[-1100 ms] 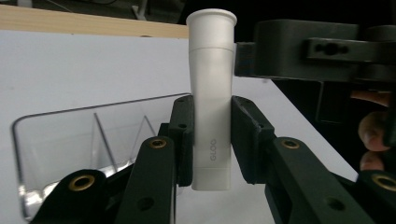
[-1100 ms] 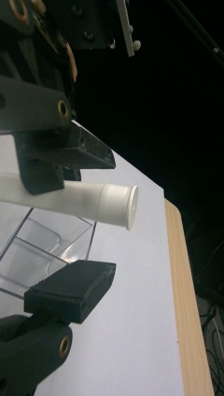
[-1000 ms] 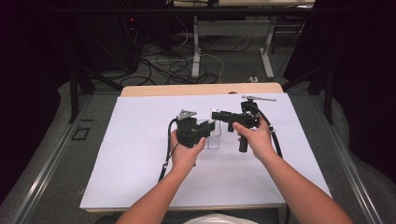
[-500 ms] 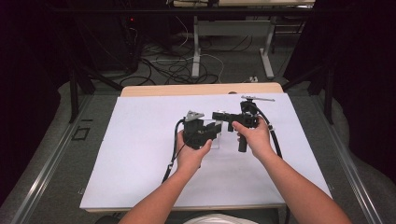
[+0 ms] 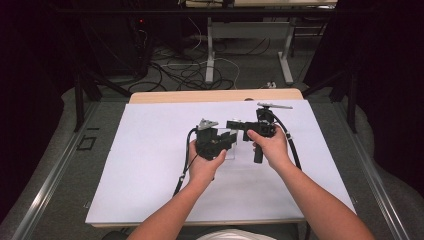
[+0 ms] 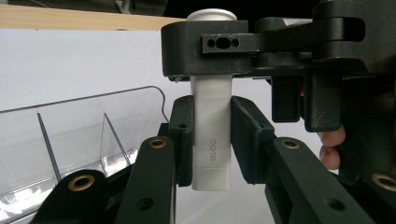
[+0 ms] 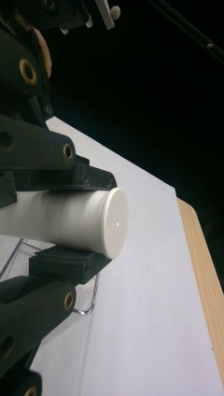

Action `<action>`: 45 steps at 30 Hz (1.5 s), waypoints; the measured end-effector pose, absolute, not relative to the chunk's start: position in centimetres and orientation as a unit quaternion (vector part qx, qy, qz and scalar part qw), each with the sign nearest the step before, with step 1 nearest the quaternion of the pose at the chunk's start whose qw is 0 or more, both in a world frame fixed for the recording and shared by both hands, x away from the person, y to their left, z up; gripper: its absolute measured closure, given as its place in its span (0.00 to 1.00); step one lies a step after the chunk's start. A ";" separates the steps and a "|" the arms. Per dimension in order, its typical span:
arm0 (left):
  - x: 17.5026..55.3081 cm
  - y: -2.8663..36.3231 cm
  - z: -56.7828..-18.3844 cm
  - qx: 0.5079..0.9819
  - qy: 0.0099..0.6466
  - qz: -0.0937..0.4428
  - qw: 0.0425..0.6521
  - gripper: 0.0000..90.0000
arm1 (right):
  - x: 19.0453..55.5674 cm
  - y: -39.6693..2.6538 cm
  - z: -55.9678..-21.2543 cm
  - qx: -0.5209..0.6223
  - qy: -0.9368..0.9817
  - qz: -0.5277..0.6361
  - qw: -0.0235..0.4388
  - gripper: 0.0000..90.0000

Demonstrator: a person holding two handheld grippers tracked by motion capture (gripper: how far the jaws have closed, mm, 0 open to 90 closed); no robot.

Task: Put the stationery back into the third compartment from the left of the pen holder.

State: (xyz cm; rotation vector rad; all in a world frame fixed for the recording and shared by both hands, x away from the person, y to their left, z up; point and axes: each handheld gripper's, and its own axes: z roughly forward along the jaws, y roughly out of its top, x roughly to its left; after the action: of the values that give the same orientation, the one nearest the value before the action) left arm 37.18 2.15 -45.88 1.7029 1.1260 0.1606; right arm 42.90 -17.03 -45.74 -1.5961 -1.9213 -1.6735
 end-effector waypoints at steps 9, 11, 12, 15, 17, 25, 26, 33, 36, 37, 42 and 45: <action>37.5 2.6 -45.9 0.708 0.481 0.057 0.514 0.77 | 43.3 -16.7 -45.9 -0.532 -0.639 -0.551 0.070 0.74; 37.6 2.9 -45.8 0.709 0.482 0.054 0.513 0.74 | 43.3 -16.7 -45.8 -0.531 -0.640 -0.552 0.060 0.74; 37.6 3.1 -45.8 0.707 0.482 0.053 0.514 0.72 | 43.4 -16.7 -45.8 -0.531 -0.639 -0.553 0.058 0.74; 37.5 3.9 -45.7 0.703 0.487 0.060 0.514 0.70 | 43.6 -16.8 -45.8 -0.534 -0.635 -0.556 0.048 0.74; 37.6 4.5 -45.6 0.700 0.492 0.063 0.513 0.68 | 43.7 -17.0 -45.8 -0.535 -0.638 -0.552 0.043 0.74; 38.1 7.3 -45.4 0.680 0.517 0.073 0.515 0.65 | 43.6 -16.7 -45.7 -0.527 -0.640 -0.559 0.009 0.74; 38.2 7.6 -45.4 0.675 0.521 0.077 0.517 0.64 | 43.6 -16.6 -45.7 -0.523 -0.643 -0.559 0.004 0.74; 38.7 10.0 -45.7 0.659 0.545 0.100 0.509 0.59 | 43.5 -16.0 -45.8 -0.507 -0.648 -0.568 -0.025 0.74; 38.8 10.9 -45.9 0.659 0.551 0.107 0.501 0.56 | 43.6 -15.7 -45.9 -0.505 -0.649 -0.568 -0.038 0.74; 38.8 11.2 -46.0 0.659 0.553 0.108 0.498 0.55 | 43.7 -15.7 -46.1 -0.498 -0.654 -0.567 -0.045 0.74; 38.9 12.6 -46.8 0.650 0.566 0.124 0.491 0.53 | 43.8 -15.4 -46.4 -0.494 -0.665 -0.556 -0.069 0.74; 38.8 13.3 -47.2 0.653 0.570 0.130 0.481 0.51 | 43.7 -15.2 -46.5 -0.486 -0.674 -0.550 -0.083 0.74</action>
State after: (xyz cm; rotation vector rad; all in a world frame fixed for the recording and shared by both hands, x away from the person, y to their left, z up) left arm 38.81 13.33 -47.20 1.5936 1.3905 0.3161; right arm 43.71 -15.16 -46.46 -1.6143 -2.2371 -1.8246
